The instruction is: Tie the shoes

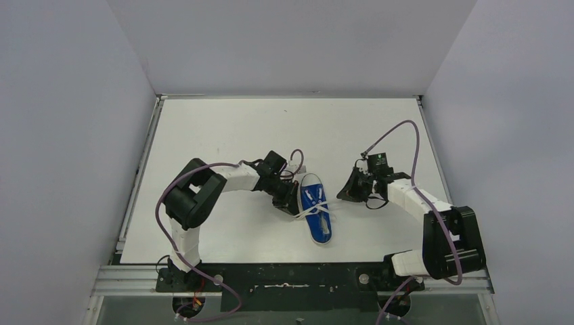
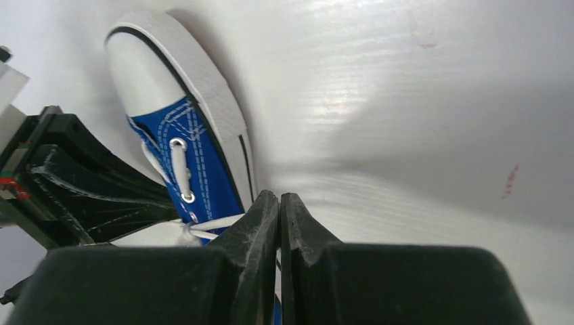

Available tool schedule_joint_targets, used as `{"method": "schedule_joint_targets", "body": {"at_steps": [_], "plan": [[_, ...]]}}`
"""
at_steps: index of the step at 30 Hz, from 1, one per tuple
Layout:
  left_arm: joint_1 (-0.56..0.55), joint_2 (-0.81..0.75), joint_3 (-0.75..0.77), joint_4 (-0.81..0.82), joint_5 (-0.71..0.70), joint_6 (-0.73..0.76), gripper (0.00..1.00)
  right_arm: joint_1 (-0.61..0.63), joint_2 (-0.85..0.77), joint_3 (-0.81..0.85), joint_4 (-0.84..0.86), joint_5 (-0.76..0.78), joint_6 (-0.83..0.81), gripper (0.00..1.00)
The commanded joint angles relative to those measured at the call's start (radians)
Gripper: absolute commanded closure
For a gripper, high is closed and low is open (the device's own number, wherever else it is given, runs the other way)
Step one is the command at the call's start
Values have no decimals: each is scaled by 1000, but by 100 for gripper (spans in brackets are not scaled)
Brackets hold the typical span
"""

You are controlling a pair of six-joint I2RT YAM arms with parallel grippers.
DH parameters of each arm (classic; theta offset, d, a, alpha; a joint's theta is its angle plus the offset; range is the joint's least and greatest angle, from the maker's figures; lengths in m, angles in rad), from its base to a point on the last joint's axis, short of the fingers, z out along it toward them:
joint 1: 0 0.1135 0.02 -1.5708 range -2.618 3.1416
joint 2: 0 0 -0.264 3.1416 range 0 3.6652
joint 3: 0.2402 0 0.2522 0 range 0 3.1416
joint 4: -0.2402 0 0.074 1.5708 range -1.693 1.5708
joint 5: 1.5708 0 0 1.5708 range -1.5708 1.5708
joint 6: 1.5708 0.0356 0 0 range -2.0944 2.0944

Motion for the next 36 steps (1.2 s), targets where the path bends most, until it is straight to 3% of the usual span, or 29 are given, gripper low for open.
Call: {"method": "schedule_joint_targets", "body": {"at_steps": [1, 10, 16, 17, 18, 20, 22, 25, 27, 31, 36], "plan": [[-10, -16, -38, -61, -66, 78, 100, -52, -4, -43, 65, 89, -34, 100], [-9, -13, -120, -12, -126, 96, 100, -124, 81, -94, 122, 82, -93, 100], [-7, -117, -53, -103, -201, 94, 100, -88, -11, 46, -61, 27, -144, 100], [-7, -149, -38, -135, -227, 92, 92, -80, -40, 79, -117, 35, -157, 87], [-5, -188, -25, -162, -255, 90, 74, -71, -69, 118, -190, 56, -173, 67], [0, -269, -10, -215, -322, 79, 57, -68, -127, 186, -318, 85, -212, 46], [12, -349, 0, -268, -358, 70, 50, -68, -184, 264, -446, 123, -256, 33], [29, -488, 24, -380, -410, 68, 46, -66, -270, 412, -630, 214, -334, 5], [38, -604, 62, -464, -453, 69, 44, -67, -320, 537, -745, 262, -381, 0], [47, -850, 260, -599, -530, 41, 15, -64, -396, 811, -925, 336, -425, 0], [51, -982, 509, -708, -610, 33, 11, -64, -427, 1082, -1058, 347, -443, 0]]}}
